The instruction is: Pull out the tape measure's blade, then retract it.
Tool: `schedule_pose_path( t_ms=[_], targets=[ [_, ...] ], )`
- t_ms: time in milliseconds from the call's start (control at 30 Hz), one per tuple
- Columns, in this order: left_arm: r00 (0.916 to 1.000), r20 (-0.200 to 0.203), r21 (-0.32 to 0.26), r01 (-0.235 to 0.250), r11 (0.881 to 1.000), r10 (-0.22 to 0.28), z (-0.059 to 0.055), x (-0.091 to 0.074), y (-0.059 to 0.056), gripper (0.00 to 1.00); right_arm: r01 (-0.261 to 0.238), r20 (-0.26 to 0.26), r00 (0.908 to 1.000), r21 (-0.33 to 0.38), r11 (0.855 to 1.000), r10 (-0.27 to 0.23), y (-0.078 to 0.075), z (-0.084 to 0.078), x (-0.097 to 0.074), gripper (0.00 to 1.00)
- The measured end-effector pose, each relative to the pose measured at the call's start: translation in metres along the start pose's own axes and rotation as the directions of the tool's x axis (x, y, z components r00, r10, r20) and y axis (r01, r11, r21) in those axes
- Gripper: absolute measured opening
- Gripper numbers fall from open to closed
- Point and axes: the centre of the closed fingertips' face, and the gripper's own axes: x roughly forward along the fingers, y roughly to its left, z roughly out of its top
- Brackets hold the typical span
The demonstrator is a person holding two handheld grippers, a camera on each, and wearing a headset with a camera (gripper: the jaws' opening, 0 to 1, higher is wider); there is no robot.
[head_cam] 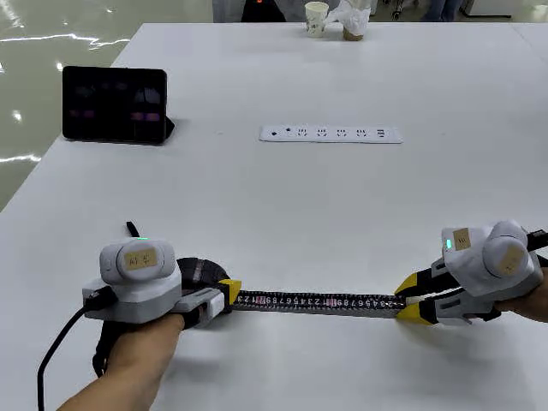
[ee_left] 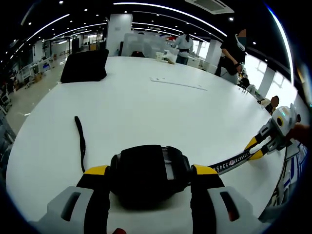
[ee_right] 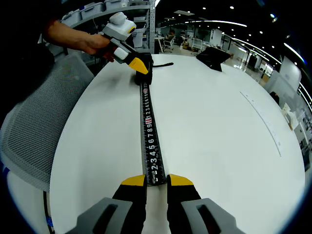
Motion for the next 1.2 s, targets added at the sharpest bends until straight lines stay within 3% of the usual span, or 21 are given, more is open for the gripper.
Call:
schedule_pose_path(
  t_ms=[567, 1200],
  targets=[
    [0.9998, -0.007, -0.005, -0.017, 1.000, 0.017, -0.0020, 0.0019, -0.0002, 0.63, 0.008, 0.024, 0.9997, 0.012, 1.000, -0.008, 0.0046, -0.0008, -0.0008, 0.11],
    [0.9972, -0.021, 0.014, -0.071, 0.997, 0.071, -0.0031, 0.0051, 0.0018, 0.64, 0.012, 0.029, 0.9995, -0.008, 1.000, -0.012, 0.0035, -0.0022, -0.0006, 0.09]
  ],
)
